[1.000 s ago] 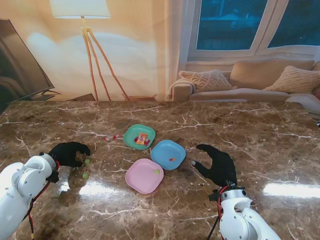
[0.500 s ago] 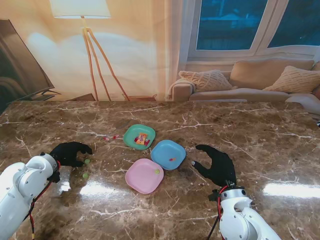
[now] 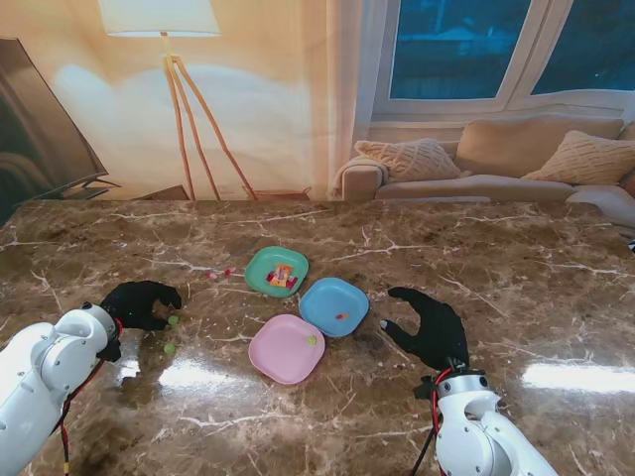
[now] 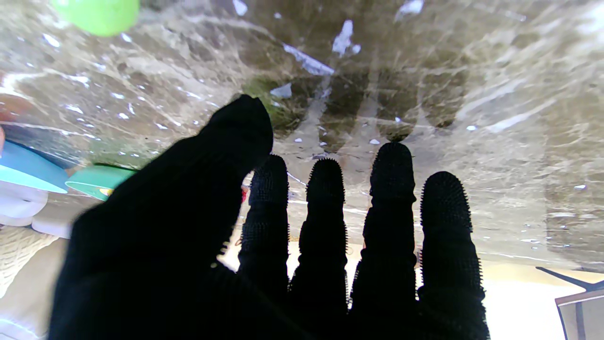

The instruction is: Portion candies into small dishes

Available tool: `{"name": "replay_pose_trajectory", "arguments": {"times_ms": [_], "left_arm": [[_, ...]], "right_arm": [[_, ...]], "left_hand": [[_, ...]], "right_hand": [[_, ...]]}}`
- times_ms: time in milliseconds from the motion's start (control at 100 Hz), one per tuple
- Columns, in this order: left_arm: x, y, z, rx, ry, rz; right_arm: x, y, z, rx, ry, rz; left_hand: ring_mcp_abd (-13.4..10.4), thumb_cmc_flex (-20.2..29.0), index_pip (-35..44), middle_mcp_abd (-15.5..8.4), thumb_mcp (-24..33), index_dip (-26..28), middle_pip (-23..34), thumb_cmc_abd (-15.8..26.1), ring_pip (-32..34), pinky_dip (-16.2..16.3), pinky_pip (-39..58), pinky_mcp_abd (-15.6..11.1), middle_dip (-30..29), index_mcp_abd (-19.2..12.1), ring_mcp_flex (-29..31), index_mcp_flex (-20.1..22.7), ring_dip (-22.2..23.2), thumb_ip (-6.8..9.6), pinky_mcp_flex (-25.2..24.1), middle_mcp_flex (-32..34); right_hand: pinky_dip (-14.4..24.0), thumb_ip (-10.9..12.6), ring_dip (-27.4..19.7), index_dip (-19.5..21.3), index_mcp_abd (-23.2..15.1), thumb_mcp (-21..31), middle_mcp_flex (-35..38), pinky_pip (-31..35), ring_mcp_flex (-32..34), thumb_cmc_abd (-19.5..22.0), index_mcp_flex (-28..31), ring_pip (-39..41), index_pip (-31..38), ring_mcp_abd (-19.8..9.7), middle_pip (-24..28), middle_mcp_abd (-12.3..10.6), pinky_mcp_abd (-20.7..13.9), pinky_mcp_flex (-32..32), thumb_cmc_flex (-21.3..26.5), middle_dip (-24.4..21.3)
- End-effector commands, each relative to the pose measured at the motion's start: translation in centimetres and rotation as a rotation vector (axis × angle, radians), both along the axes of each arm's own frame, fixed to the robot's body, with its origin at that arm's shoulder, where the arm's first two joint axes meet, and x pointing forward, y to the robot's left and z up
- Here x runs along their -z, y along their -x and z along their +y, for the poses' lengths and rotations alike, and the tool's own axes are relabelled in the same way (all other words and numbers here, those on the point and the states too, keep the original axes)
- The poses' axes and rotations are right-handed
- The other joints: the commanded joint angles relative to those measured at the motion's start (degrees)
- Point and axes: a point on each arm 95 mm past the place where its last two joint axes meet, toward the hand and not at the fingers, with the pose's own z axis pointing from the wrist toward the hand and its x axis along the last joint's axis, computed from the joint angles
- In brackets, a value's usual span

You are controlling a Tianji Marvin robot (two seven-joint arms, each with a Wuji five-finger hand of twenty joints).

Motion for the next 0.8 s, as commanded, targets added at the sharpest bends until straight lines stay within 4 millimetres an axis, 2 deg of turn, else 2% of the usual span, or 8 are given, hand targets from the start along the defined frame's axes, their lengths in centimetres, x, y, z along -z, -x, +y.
{"name": "replay_pose_trajectory", "arguments": {"times_ms": [0,280,490,580,750,790], "left_arm": [[2.26,1.44,0.00,0.008,-0.017,0.066],[2.32,1.83,-0.10,0.027,-0.042,0.054],[2.60,2.01,-0.08,0.030,-0.054,0.045],[2.72,2.03,-0.08,0.033,-0.054,0.039],[2.90,2.05,-0.07,0.032,-0.051,0.028],[2.95,2.05,-0.04,0.033,-0.054,0.025]], "right_arm": [[0.68,0.37,0.05,-0.004,-0.004,0.029],[0.66,0.32,0.02,-0.005,-0.011,0.028],[0.76,0.40,0.05,-0.009,-0.014,0.031],[0.80,0.45,0.00,-0.008,-0.014,0.033],[0.77,0.46,-0.02,-0.007,-0.013,0.033],[0.77,0.43,-0.01,-0.008,-0.012,0.033]], "left_hand": [[-1.38,-0.26,-1.81,0.91,-0.92,-2.03,1.18,-0.51,-4.67,0.08,2.15,1.80,1.00,0.55,1.87,1.32,-3.73,-1.20,-0.74,0.67],[-1.31,-0.05,-0.37,0.94,-2.02,-1.99,2.12,0.46,-4.04,0.46,2.13,2.15,2.65,-1.28,1.76,3.78,-3.12,-1.02,-1.49,0.60],[-1.50,0.49,1.40,0.21,-1.93,-0.98,2.75,0.84,-2.91,0.93,3.20,2.35,3.16,-0.71,3.22,4.74,-2.62,-0.79,-0.08,2.49],[-1.55,1.42,2.43,0.11,-3.45,-0.74,2.55,0.87,-2.47,1.11,4.00,2.60,2.68,-1.26,3.99,5.41,-2.58,-1.96,0.42,3.86],[-1.45,3.23,3.97,0.06,-5.65,-1.00,3.23,0.75,-2.00,1.28,4.72,3.50,2.69,-2.47,4.96,6.56,-2.55,-2.64,0.67,5.50],[-1.52,4.42,5.16,0.10,-7.01,-1.82,3.14,0.89,-1.74,1.34,5.15,3.39,5.58,-2.66,5.38,6.69,-2.60,-2.38,1.03,6.17]], "right_hand": [[1.23,1.03,0.84,0.72,-1.24,1.14,0.26,-0.96,-1.03,0.69,1.04,0.01,0.63,-0.04,0.31,-0.12,-0.24,-0.36,-1.80,0.49],[1.35,1.03,0.87,0.75,-1.22,1.23,0.30,-1.01,-1.05,0.65,1.11,0.00,0.65,0.00,0.31,-0.15,-0.25,-0.35,-1.75,0.56],[1.43,1.00,0.88,0.76,-1.33,1.22,0.35,-1.03,-1.06,0.67,1.07,-0.02,0.63,-0.01,0.33,-0.15,-0.20,-0.31,-1.82,0.61],[1.47,1.01,0.88,0.77,-1.20,1.25,0.36,-1.06,-1.12,0.67,1.11,-0.05,0.63,0.08,0.32,-0.14,-0.15,-0.34,-1.76,0.62],[1.57,1.01,0.90,0.78,-1.40,1.26,0.39,-1.03,-1.10,0.65,1.15,-0.03,0.65,0.11,0.33,-0.16,-0.09,-0.29,-1.74,0.65],[1.59,1.01,0.91,0.79,-1.37,1.31,0.34,-1.04,-1.06,0.56,1.19,-0.02,0.67,0.07,0.30,-0.15,-0.08,-0.29,-1.64,0.65]]}}
